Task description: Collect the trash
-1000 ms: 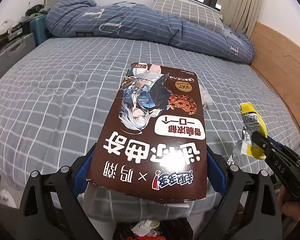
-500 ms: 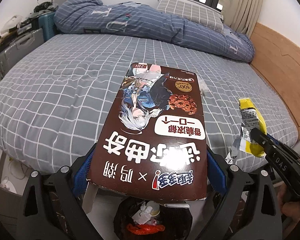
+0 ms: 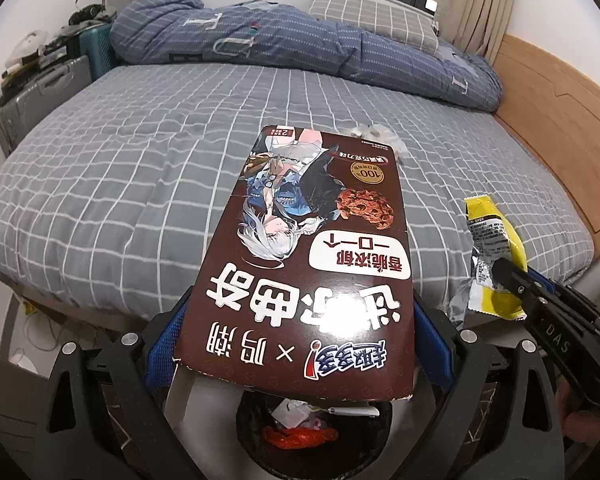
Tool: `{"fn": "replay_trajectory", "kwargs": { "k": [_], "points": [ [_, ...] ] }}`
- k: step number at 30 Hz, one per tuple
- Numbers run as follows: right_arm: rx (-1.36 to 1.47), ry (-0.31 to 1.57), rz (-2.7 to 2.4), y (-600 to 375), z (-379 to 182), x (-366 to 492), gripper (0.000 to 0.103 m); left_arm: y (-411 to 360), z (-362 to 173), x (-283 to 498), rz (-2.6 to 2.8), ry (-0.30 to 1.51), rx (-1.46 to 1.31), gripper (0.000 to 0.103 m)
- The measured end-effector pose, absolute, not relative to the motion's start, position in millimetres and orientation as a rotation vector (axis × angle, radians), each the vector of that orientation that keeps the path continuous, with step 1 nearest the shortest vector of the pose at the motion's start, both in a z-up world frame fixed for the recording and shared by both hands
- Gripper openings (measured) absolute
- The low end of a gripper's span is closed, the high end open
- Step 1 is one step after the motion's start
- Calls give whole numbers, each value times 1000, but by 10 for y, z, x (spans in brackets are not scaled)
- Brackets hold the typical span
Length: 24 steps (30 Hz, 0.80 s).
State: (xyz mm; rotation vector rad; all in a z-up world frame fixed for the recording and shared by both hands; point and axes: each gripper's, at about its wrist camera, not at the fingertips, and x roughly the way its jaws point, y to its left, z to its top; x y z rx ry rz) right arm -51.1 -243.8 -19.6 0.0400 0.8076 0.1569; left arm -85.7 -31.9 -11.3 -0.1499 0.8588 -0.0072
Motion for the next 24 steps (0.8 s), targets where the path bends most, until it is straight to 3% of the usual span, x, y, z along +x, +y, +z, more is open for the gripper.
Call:
{"fn": "replay_trajectory", "kwargs": {
  "k": [24],
  "points": [
    [33, 974, 187, -2417, -822, -1318, 21, -473, -799, -1700, -50, 1047, -77, 92]
  ]
}}
